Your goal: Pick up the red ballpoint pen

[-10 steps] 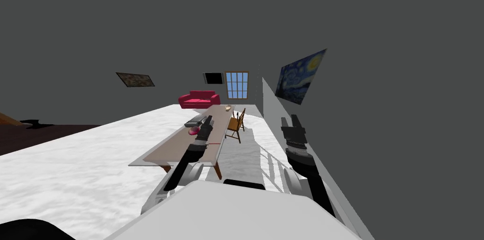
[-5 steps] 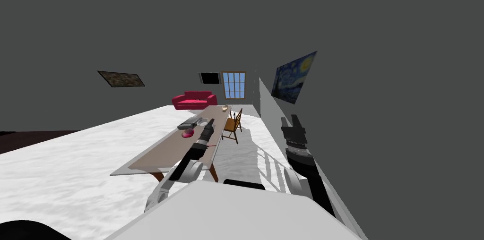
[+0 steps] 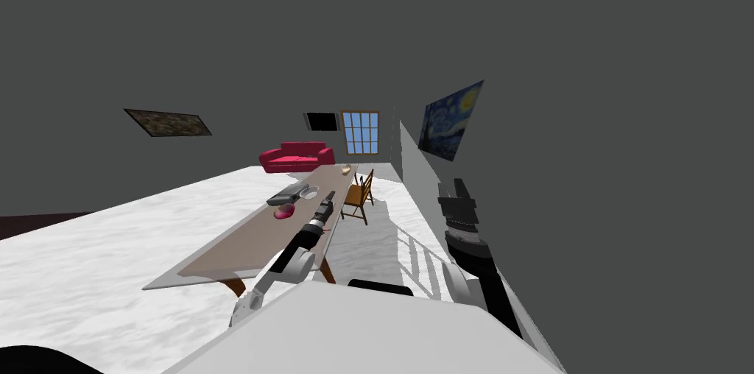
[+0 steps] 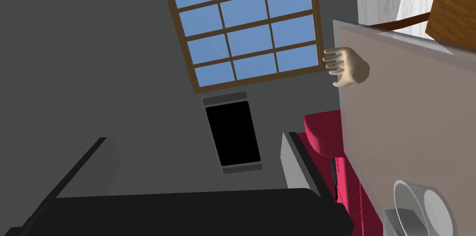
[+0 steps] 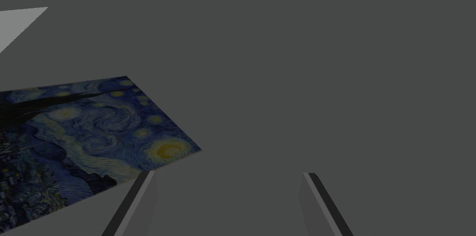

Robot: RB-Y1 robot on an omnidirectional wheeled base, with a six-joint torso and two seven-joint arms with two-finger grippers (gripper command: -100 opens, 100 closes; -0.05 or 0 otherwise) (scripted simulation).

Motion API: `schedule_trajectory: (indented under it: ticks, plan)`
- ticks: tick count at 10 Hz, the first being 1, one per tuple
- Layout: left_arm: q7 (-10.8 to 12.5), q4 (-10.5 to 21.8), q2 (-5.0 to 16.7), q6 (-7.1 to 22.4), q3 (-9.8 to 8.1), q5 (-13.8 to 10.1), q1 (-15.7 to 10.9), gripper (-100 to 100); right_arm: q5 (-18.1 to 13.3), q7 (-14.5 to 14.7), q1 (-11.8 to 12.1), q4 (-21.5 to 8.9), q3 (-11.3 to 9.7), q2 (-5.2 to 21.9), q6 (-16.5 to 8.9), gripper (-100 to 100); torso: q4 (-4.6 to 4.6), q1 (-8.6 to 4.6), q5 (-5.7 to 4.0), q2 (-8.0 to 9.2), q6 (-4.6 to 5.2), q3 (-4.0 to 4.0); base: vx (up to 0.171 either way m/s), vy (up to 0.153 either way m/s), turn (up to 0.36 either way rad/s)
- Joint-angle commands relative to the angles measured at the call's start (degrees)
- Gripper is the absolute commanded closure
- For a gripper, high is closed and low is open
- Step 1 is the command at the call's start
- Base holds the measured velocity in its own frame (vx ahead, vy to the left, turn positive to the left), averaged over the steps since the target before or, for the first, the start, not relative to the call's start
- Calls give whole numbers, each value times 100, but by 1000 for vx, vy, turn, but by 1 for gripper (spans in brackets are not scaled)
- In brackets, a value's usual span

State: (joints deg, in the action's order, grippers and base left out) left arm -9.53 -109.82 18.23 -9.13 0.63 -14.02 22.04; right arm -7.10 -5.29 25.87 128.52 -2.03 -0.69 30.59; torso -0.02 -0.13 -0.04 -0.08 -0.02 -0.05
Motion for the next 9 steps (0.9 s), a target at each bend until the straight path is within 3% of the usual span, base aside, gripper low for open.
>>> schedule_trajectory:
  ticks: [1, 2, 3, 4, 5, 6, 7, 8, 9]
  plan:
    - [-15, 264, 130, 286, -5, -249, -69, -100, 0, 0, 0, 0, 0, 0, 0, 0, 0, 0, 0, 0, 0, 0, 33, -41, -95]
    - [-15, 264, 130, 310, -5, -249, -69, -100, 0, 0, 0, 0, 0, 0, 0, 0, 0, 0, 0, -3, 2, -1, 28, -32, -42]
    - [-27, 544, 240, 489, -3, -467, -151, -100, 0, 0, 0, 0, 0, 0, 0, 0, 0, 1, 0, -1, 0, -1, 27, -37, -105]
    - [-27, 544, 240, 548, -3, -467, -151, -100, 0, 0, 0, 0, 0, 0, 0, 0, 0, 0, 0, -1, 2, 0, 28, -30, -37]
    - [-43, 761, 346, 780, 0, -686, -232, -100, 0, 0, 0, 0, 0, 0, 0, 0, 0, 2, 0, -1, -1, 0, 35, -30, -82]
    - [-43, 834, 346, 789, 0, -686, -232, -100, 0, 0, 0, 0, 0, 0, 0, 0, 0, 3, 0, -4, 2, -2, 32, -18, -51]
    - [-62, 1068, 447, 1033, 1, -904, -313, -100, 0, 0, 0, 0, 0, 0, 0, 0, 0, 6, 1, -2, -1, -1, 42, -19, -81]
    - [-62, 1133, 447, 1033, 1, -904, -313, -100, 0, 0, 0, 0, 0, 0, 0, 0, -1, 6, 1, -5, 1, -3, 35, -17, -58]
    - [-85, 1293, 543, 1278, 3, -1121, -392, -100, 0, 0, 0, 0, 0, 0, 0, 0, -1, 7, 1, -3, -1, -2, 46, -16, -100]
